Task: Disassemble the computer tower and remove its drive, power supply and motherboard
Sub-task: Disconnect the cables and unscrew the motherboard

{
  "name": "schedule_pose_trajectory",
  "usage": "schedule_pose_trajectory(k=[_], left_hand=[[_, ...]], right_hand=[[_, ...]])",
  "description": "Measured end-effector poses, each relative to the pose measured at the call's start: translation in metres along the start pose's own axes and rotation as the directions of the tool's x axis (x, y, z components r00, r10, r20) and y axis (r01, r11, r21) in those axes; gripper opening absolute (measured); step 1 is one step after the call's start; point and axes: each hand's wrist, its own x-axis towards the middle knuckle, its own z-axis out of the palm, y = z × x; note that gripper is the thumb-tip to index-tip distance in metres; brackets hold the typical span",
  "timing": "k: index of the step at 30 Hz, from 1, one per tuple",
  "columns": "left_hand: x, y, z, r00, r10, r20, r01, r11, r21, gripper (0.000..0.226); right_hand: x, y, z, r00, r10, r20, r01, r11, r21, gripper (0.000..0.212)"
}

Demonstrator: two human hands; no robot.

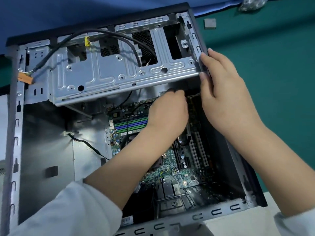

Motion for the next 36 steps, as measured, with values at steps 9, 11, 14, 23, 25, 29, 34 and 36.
schedule_pose_trajectory(k=[9, 11, 14, 23, 25, 29, 34, 36], left_hand=[[0.016, -0.008, 0.023, 0.976, -0.057, 0.209, 0.051, 0.998, 0.033, 0.034], [0.018, -0.009, 0.021, 0.966, -0.078, 0.245, 0.079, 0.997, 0.005, 0.037], [0.02, -0.007, 0.021, 0.98, -0.116, 0.163, 0.12, 0.993, -0.01, 0.045], [0.027, -0.009, 0.03, 0.996, 0.092, -0.008, -0.09, 0.984, 0.151, 0.023], [0.033, -0.008, 0.029, 0.993, 0.116, 0.035, -0.121, 0.972, 0.2, 0.015], [0.045, -0.005, 0.038, 0.991, 0.061, 0.123, -0.08, 0.986, 0.149, 0.021], [0.055, -0.003, 0.034, 0.973, -0.118, 0.196, 0.126, 0.992, -0.026, 0.025], [0.055, -0.002, 0.031, 0.961, -0.179, 0.21, 0.202, 0.975, -0.093, 0.015]], right_hand=[[-0.001, 0.001, 0.0, 1.0, 0.009, 0.005, -0.009, 1.0, -0.011, 0.042], [0.0, 0.002, 0.0, 1.0, 0.008, 0.006, -0.008, 1.0, -0.01, 0.042], [0.0, 0.001, -0.001, 1.0, 0.009, 0.008, -0.009, 1.0, -0.005, 0.041], [0.0, 0.002, -0.001, 1.0, 0.009, 0.017, -0.009, 1.0, -0.009, 0.042], [0.0, 0.001, -0.002, 1.0, 0.006, 0.015, -0.006, 1.0, -0.013, 0.042], [0.001, 0.001, -0.002, 1.0, 0.005, 0.009, -0.005, 1.0, -0.013, 0.042], [0.001, 0.002, -0.003, 1.0, 0.001, 0.005, -0.001, 1.0, -0.006, 0.042], [0.002, 0.003, -0.003, 1.0, -0.004, 0.007, 0.004, 1.0, -0.017, 0.042]])
